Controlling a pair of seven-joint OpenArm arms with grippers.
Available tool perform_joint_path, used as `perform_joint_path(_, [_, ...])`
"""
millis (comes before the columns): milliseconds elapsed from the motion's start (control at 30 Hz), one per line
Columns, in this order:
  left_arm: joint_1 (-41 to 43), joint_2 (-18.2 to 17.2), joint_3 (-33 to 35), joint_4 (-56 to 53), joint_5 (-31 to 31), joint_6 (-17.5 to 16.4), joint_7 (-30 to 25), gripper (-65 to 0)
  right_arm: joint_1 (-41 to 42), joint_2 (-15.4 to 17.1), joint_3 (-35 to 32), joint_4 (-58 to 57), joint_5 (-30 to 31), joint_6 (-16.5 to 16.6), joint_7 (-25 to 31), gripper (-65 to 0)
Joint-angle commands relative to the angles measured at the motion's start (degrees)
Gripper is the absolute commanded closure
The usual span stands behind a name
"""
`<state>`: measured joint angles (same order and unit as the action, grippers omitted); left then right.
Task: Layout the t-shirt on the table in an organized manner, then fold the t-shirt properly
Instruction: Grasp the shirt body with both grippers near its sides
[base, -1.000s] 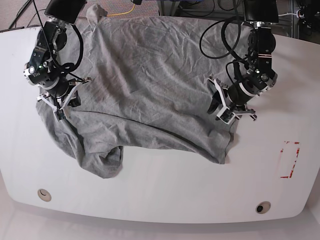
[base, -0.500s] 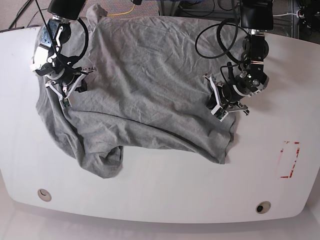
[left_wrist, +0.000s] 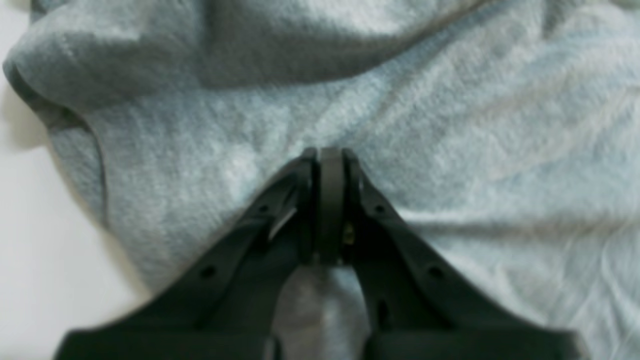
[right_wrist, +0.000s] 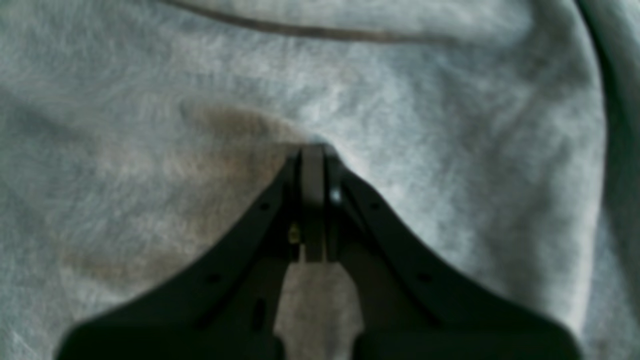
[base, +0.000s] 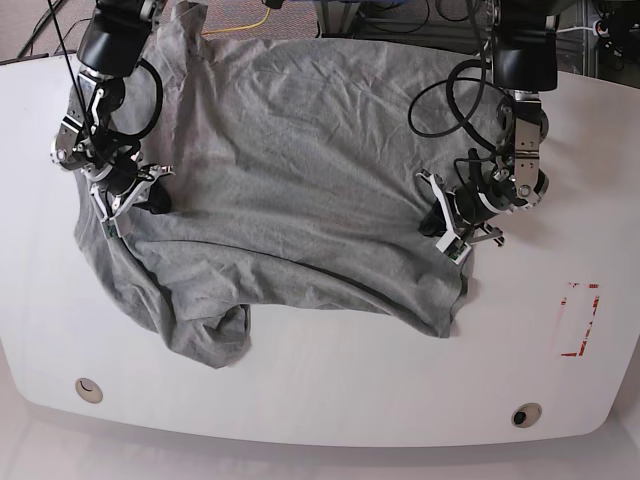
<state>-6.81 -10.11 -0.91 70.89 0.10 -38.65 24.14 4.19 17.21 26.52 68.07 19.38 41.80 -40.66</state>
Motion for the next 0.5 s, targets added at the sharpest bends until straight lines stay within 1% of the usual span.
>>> perform_joint_path(0, [-1.7, -1.5, -0.3, -1.8, 2.7, 1.1, 2.9, 0.0, 2.5, 1.5, -0.1, -2.8, -4.0, -1.8, -2.8, -0.2])
perform_joint_path(100, [-3.3, -2.2, -0.3, -3.3, 2.7, 1.1, 2.9, 0.0, 5.4, 2.6, -0.6, -5.2, -4.0, -1.8, -2.8, -0.2])
perform_joint_path(167, [-4.3, -2.6, -0.3, -4.5, 2.7, 1.1, 2.9, 0.0, 6.8, 3.1, -2.4, -6.2, -4.0, -1.8, -2.8, -0.2])
perform_joint_path(300, [-7.3, -3.4, -0.3, -7.3, 2.7, 1.1, 2.9, 0.0, 9.4, 3.1, -6.2, -6.4, -4.0, -1.8, -2.7, -0.2])
perform_joint_path(400, [-9.1, -3.8, -0.8, -9.0, 2.7, 1.1, 2.9, 0.0, 10.4, 3.0, -7.6, -6.4, -4.0, -1.8, -2.7, -0.2])
perform_joint_path(467, [-9.9, -4.0, -2.3, -9.6, 2.7, 1.0, 2.9, 0.0, 10.9, 2.7, -8.0, -6.4, -4.0, -1.8, -2.7, -0.2])
